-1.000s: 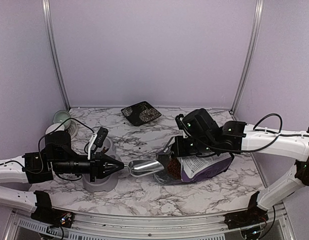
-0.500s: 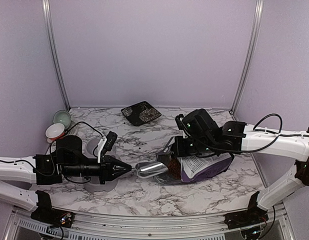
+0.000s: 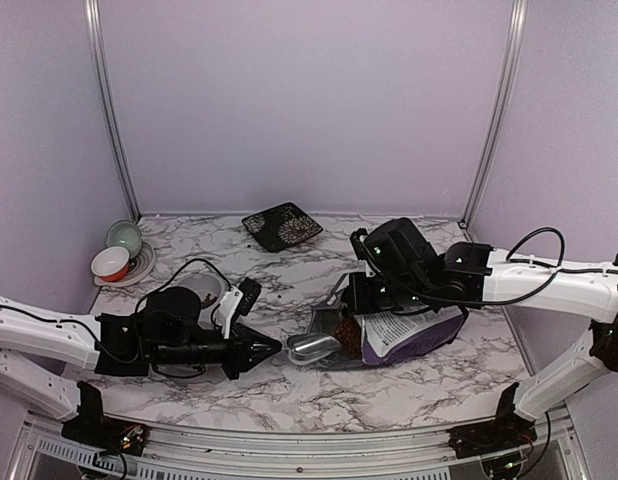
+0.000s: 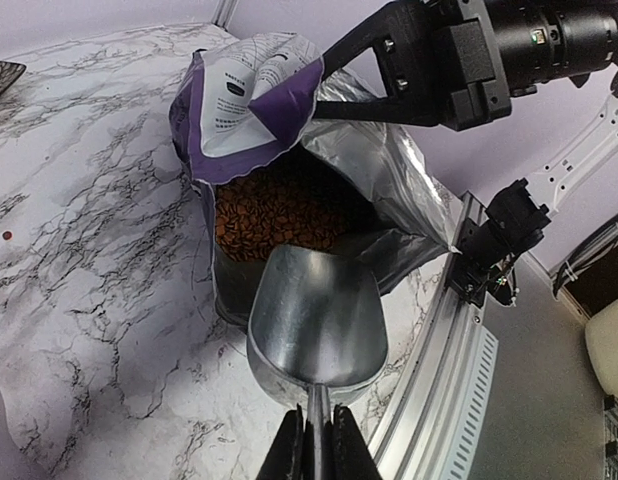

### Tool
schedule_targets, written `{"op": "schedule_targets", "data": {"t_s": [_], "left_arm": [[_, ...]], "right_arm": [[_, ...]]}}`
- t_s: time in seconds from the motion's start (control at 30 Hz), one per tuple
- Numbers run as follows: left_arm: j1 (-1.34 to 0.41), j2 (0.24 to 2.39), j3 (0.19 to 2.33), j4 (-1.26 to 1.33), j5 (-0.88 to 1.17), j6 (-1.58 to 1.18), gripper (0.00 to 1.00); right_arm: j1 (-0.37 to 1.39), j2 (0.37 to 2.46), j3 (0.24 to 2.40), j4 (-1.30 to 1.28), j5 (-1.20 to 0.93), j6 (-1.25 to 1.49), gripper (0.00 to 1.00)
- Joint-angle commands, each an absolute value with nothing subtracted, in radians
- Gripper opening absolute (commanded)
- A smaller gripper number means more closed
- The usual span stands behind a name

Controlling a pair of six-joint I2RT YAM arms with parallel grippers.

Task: Serve the pet food
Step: Insert the pet food bag at the center of the board.

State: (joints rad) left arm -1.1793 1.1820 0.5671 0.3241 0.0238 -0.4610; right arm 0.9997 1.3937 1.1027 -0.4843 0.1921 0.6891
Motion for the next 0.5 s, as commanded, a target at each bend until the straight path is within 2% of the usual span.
{"op": "schedule_targets", "data": {"t_s": [0.0, 0.47], "left_arm": [[-1.21, 1.261, 0.651, 0.392, -0.064, -0.443, 0.0], [-1.229, 1.482, 0.759, 0.425, -0.123, -0.398, 0.0]], "right_arm": [[1.006, 1.393, 1.13, -0.448, 0.208, 0.716, 0.0], [1.008, 1.401, 1.122, -0.436, 0.196, 0.717, 0.0]]}}
